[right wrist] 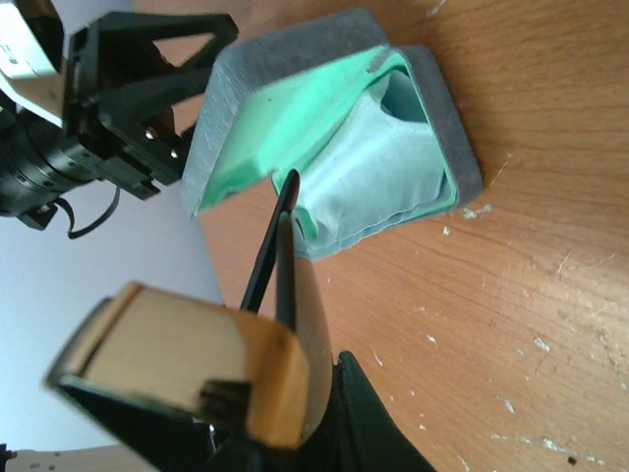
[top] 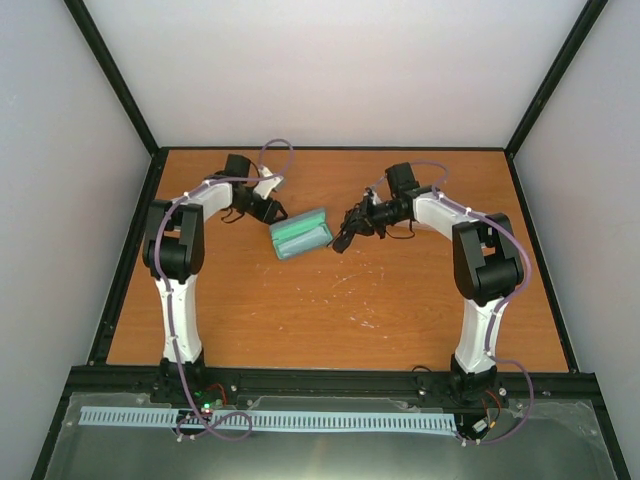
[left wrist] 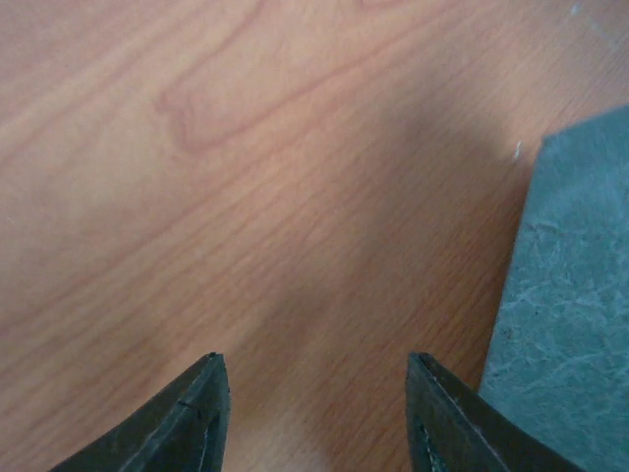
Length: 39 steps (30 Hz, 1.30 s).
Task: Organize the sunglasses
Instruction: Place the sunglasses in the sunglasses case.
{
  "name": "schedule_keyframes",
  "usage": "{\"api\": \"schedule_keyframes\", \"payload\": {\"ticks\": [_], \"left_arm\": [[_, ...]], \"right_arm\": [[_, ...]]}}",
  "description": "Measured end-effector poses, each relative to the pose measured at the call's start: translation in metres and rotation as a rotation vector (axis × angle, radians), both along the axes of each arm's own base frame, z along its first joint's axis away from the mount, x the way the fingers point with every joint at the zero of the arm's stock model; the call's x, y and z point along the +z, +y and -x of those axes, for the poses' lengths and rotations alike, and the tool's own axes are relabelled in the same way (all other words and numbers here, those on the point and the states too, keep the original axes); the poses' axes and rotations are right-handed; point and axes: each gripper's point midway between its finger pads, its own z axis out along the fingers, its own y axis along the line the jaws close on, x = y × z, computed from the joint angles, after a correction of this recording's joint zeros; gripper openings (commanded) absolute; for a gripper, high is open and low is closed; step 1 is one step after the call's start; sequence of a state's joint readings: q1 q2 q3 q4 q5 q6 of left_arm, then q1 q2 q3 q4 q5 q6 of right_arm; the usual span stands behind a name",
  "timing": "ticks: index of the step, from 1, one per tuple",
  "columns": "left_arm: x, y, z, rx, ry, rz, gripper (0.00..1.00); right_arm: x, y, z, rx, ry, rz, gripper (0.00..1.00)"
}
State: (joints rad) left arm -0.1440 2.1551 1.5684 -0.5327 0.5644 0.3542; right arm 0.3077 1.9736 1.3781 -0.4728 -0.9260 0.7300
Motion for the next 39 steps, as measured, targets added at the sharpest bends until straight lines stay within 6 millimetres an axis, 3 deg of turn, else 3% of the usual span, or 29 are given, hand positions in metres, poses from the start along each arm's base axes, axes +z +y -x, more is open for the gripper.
{"api": "schedule_keyframes", "payload": {"ticks": [5,10,15,22,39], "left_arm": [[-0.017,-0.001,0.013,-0.021,0.038,-0.032,0.45],[-0.024,-0.001,0.028,-0.031,0.063,-0.034,0.44],[-0.025,-0.007,0.042,-0.043,0.082,-0.021,0.43],[-0.024,-0.013,0.048,-0.028,0.110,0.008,0.39],[-0.012,-0.023,0.060,-0.004,0.145,0.058,0.33]], "right_arm": [[-0.006,0.002,-0.007,-0.027,-0.008,0.010,0.06],[-0.024,0.012,-0.011,-0.016,0.011,0.022,0.07],[-0.043,0.042,-0.017,0.052,0.011,0.021,0.07],[-0.043,0.080,-0.012,0.150,-0.024,-0.003,0.08],[-0.053,0.079,-0.029,0.079,-0.037,0.039,0.10]]}}
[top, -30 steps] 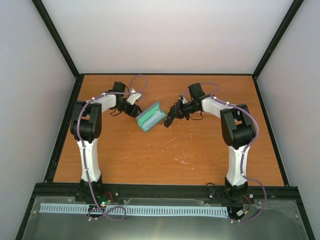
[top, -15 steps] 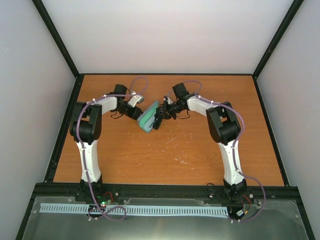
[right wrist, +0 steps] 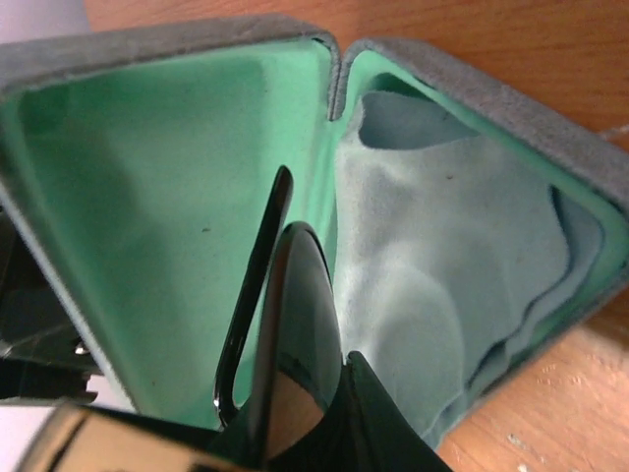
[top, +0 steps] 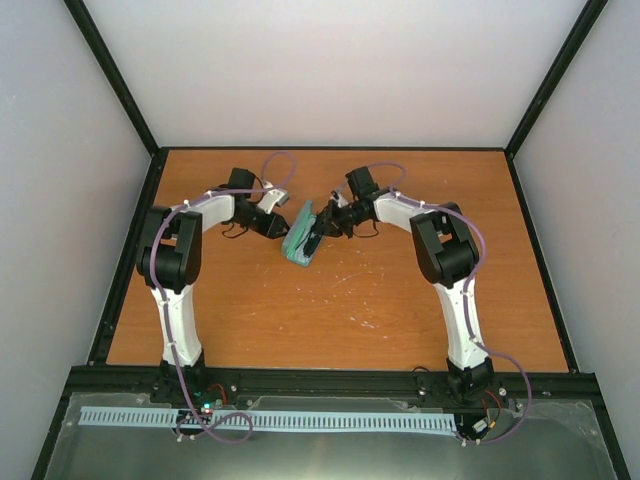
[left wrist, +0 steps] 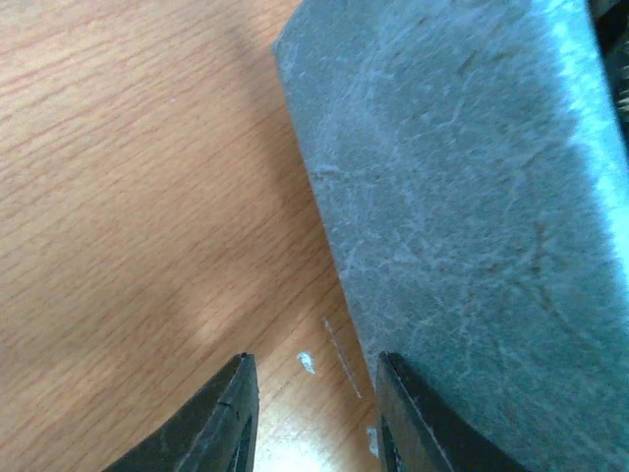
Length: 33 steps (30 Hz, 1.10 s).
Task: Organize the sunglasses
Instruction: Place the sunglasses in the sunglasses case.
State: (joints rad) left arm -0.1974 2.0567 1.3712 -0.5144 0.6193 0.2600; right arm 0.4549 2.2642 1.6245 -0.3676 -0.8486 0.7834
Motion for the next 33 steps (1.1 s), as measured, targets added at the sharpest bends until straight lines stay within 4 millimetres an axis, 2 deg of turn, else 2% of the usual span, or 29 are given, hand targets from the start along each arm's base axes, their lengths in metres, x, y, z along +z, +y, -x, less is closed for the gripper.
{"api": "schedule_keyframes", "payload": {"ticks": [8,9,11,13,18,26,33], "left_arm": [[0.003,-0.009,0.004,-0.015,-0.003,0.008,0.33],[0.003,-0.010,0.004,-0.017,-0.003,0.009,0.33],[0.003,-0.011,0.004,-0.020,-0.004,0.009,0.33],[0.003,-0.011,0.004,-0.020,-0.004,0.009,0.33],[0.003,-0.011,0.004,-0.020,-0.004,0.009,0.33],[0.005,-0.013,0.003,-0.020,-0.011,0.020,0.33],[0.006,-0.014,0.003,-0.021,-0.012,0.025,0.33]], "right_arm": [[-0.020,0.009,0.000,0.049,0.046,-0.044,0.12],[-0.021,0.010,0.000,0.056,0.049,-0.046,0.15],[-0.019,0.011,0.001,0.071,0.047,-0.054,0.26],[-0.015,0.013,0.000,0.084,0.041,-0.058,0.32],[-0.004,0.013,-0.002,0.114,0.009,-0.052,0.33],[-0.017,-0.007,0.007,0.121,0.052,0.030,0.35],[-0.013,-0.018,0.009,0.124,0.048,0.071,0.37]]}}
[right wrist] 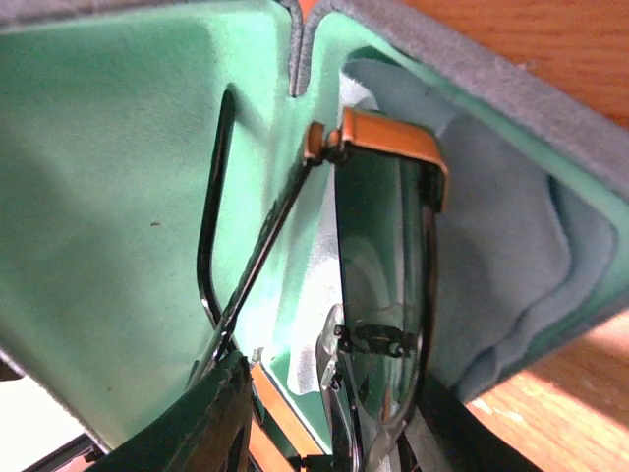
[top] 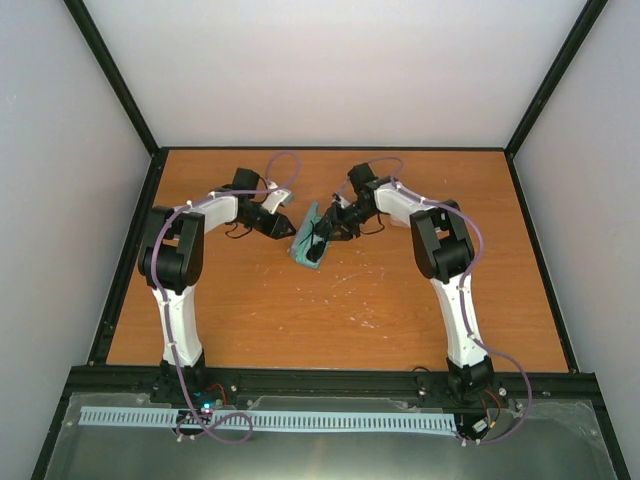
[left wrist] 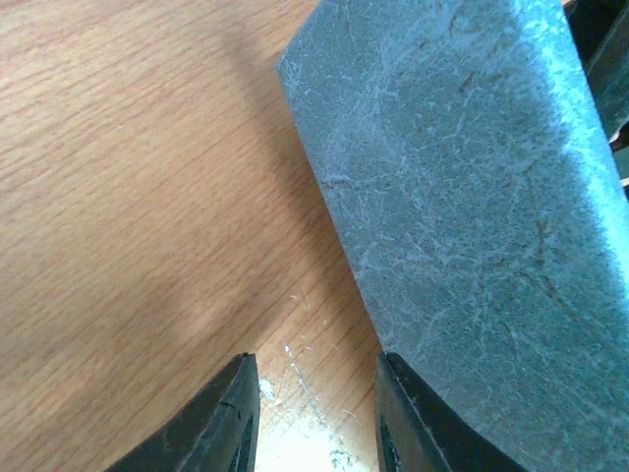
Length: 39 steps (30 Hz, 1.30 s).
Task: Organize the sunglasses
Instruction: Place the sunglasses in the sunglasses case.
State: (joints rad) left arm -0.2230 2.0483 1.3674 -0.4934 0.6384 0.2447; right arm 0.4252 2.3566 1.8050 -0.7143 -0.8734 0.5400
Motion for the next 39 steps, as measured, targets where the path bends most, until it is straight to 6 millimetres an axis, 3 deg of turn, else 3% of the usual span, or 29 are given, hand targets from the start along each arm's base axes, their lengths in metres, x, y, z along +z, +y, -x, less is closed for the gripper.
{"api": "schedule_keyframes", "payload": {"ticks": [5,9,17,26,39], "left_arm": [[0.000,-0.001,0.000,-0.002,-0.001,0.001,0.33],[0.000,-0.001,0.000,-0.003,-0.002,0.002,0.33],[0.001,-0.002,-0.001,-0.003,-0.007,0.003,0.33],[-0.001,-0.002,0.000,-0.003,-0.008,0.004,0.32],[-0.003,-0.001,0.001,-0.004,-0.006,0.003,0.32]], "right_arm": [[0.005,-0.009,-0.003,-0.016,0.000,0.017,0.35],[0.006,-0.016,-0.004,-0.024,-0.001,0.034,0.19],[0.008,-0.017,-0.001,-0.015,0.002,0.041,0.17],[-0.004,-0.011,0.017,0.013,0.034,0.060,0.16],[-0.004,-0.008,0.013,0.002,0.023,0.064,0.19]]}}
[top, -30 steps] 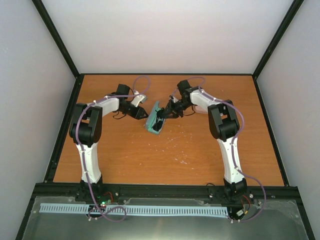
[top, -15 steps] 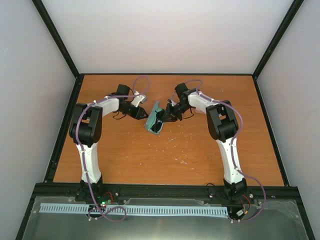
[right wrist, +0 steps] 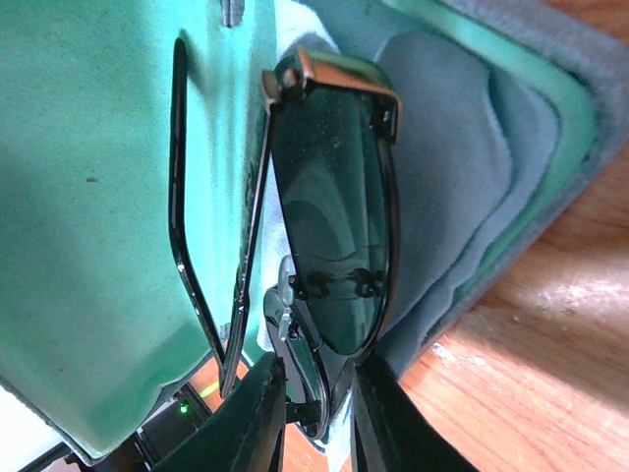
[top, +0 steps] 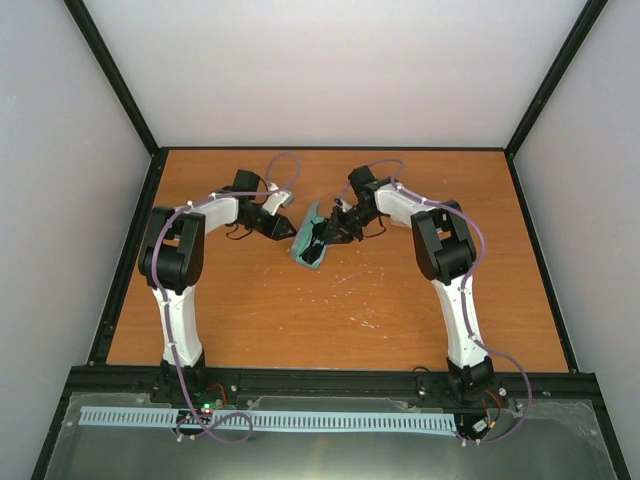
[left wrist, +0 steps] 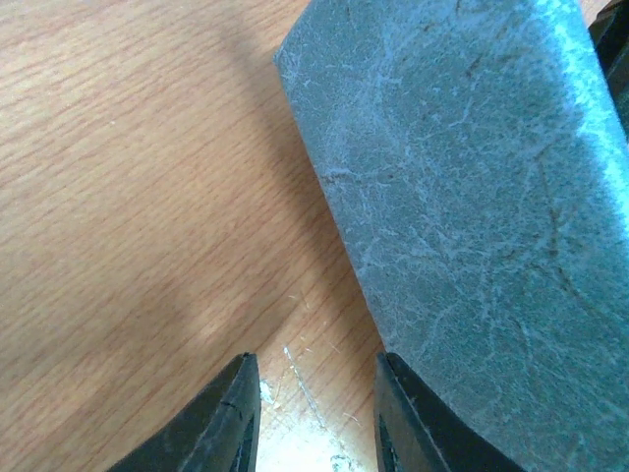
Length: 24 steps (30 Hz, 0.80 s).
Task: Organize the sunglasses
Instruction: Place the sunglasses in the sunglasses case.
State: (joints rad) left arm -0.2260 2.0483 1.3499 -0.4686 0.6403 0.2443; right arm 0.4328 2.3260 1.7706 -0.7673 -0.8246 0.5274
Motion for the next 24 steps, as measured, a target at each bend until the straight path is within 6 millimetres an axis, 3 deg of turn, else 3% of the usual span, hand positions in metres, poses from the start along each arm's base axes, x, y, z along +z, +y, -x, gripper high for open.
{"api": "schedule_keyframes", "payload": {"ticks": [15,22,24], "left_arm": [[0.000,-0.003,0.001,-0.007,-0.001,0.001,0.32],[0.000,-0.003,0.001,-0.007,-0.001,0.001,0.32],[0.001,-0.003,0.001,-0.007,-0.003,0.001,0.32]], "right_arm": [[-0.004,0.001,-0.001,0.000,-0.004,-0.002,0.18],[0.001,0.002,0.000,0.003,-0.017,-0.006,0.33],[0.006,0.001,0.000,0.002,-0.038,0.003,0.33]]}}
